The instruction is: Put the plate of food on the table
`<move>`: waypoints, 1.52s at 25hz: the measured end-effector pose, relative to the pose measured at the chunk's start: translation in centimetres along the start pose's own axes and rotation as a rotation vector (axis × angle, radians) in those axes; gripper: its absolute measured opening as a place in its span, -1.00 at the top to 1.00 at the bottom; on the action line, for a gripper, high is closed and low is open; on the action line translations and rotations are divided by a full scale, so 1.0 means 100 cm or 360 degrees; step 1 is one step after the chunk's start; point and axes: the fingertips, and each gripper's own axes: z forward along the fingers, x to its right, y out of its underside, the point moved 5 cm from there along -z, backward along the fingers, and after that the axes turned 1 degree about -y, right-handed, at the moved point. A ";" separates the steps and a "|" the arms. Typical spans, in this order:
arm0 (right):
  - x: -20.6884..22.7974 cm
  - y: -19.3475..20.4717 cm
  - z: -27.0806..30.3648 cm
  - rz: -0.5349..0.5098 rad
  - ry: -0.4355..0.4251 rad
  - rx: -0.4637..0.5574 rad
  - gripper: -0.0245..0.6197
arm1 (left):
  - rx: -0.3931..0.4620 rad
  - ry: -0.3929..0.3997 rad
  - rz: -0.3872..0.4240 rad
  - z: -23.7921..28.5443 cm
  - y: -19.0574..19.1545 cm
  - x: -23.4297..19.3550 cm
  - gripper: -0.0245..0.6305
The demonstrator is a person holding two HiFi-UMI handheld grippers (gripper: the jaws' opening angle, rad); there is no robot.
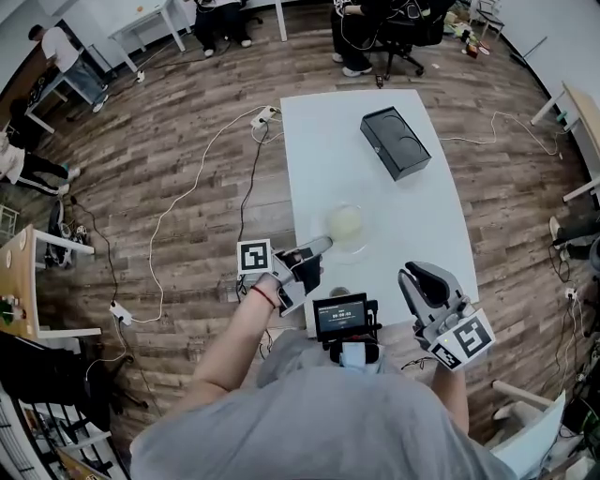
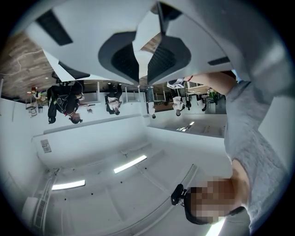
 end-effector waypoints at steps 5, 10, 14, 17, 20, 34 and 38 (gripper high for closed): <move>0.031 0.003 0.005 0.0012 -0.0044 -0.0022 0.81 | -0.0023 0.0003 -0.0001 0.027 -0.018 -0.032 0.79; 0.061 0.010 0.010 0.0021 -0.0083 -0.0070 0.81 | -0.0061 -0.0006 -0.0034 0.052 -0.029 -0.067 0.79; 0.075 0.016 0.012 0.0013 -0.0108 -0.0090 0.81 | -0.0102 -0.0037 -0.0058 0.069 -0.035 -0.094 0.79; 0.078 0.018 0.011 0.0023 -0.0100 -0.0106 0.81 | -0.0137 -0.0081 -0.0098 0.072 -0.041 -0.115 0.79; 0.082 0.021 0.009 0.0044 -0.0072 -0.0128 0.81 | -0.0181 -0.0153 -0.0102 0.076 -0.047 -0.133 0.79; 0.081 0.015 -0.002 -0.0003 -0.0035 -0.0073 0.81 | -0.0327 -0.0298 -0.0110 0.089 -0.045 -0.181 0.79; 0.076 0.017 -0.002 -0.0002 -0.0030 -0.0040 0.81 | -0.0347 -0.0308 -0.0108 0.091 -0.039 -0.186 0.79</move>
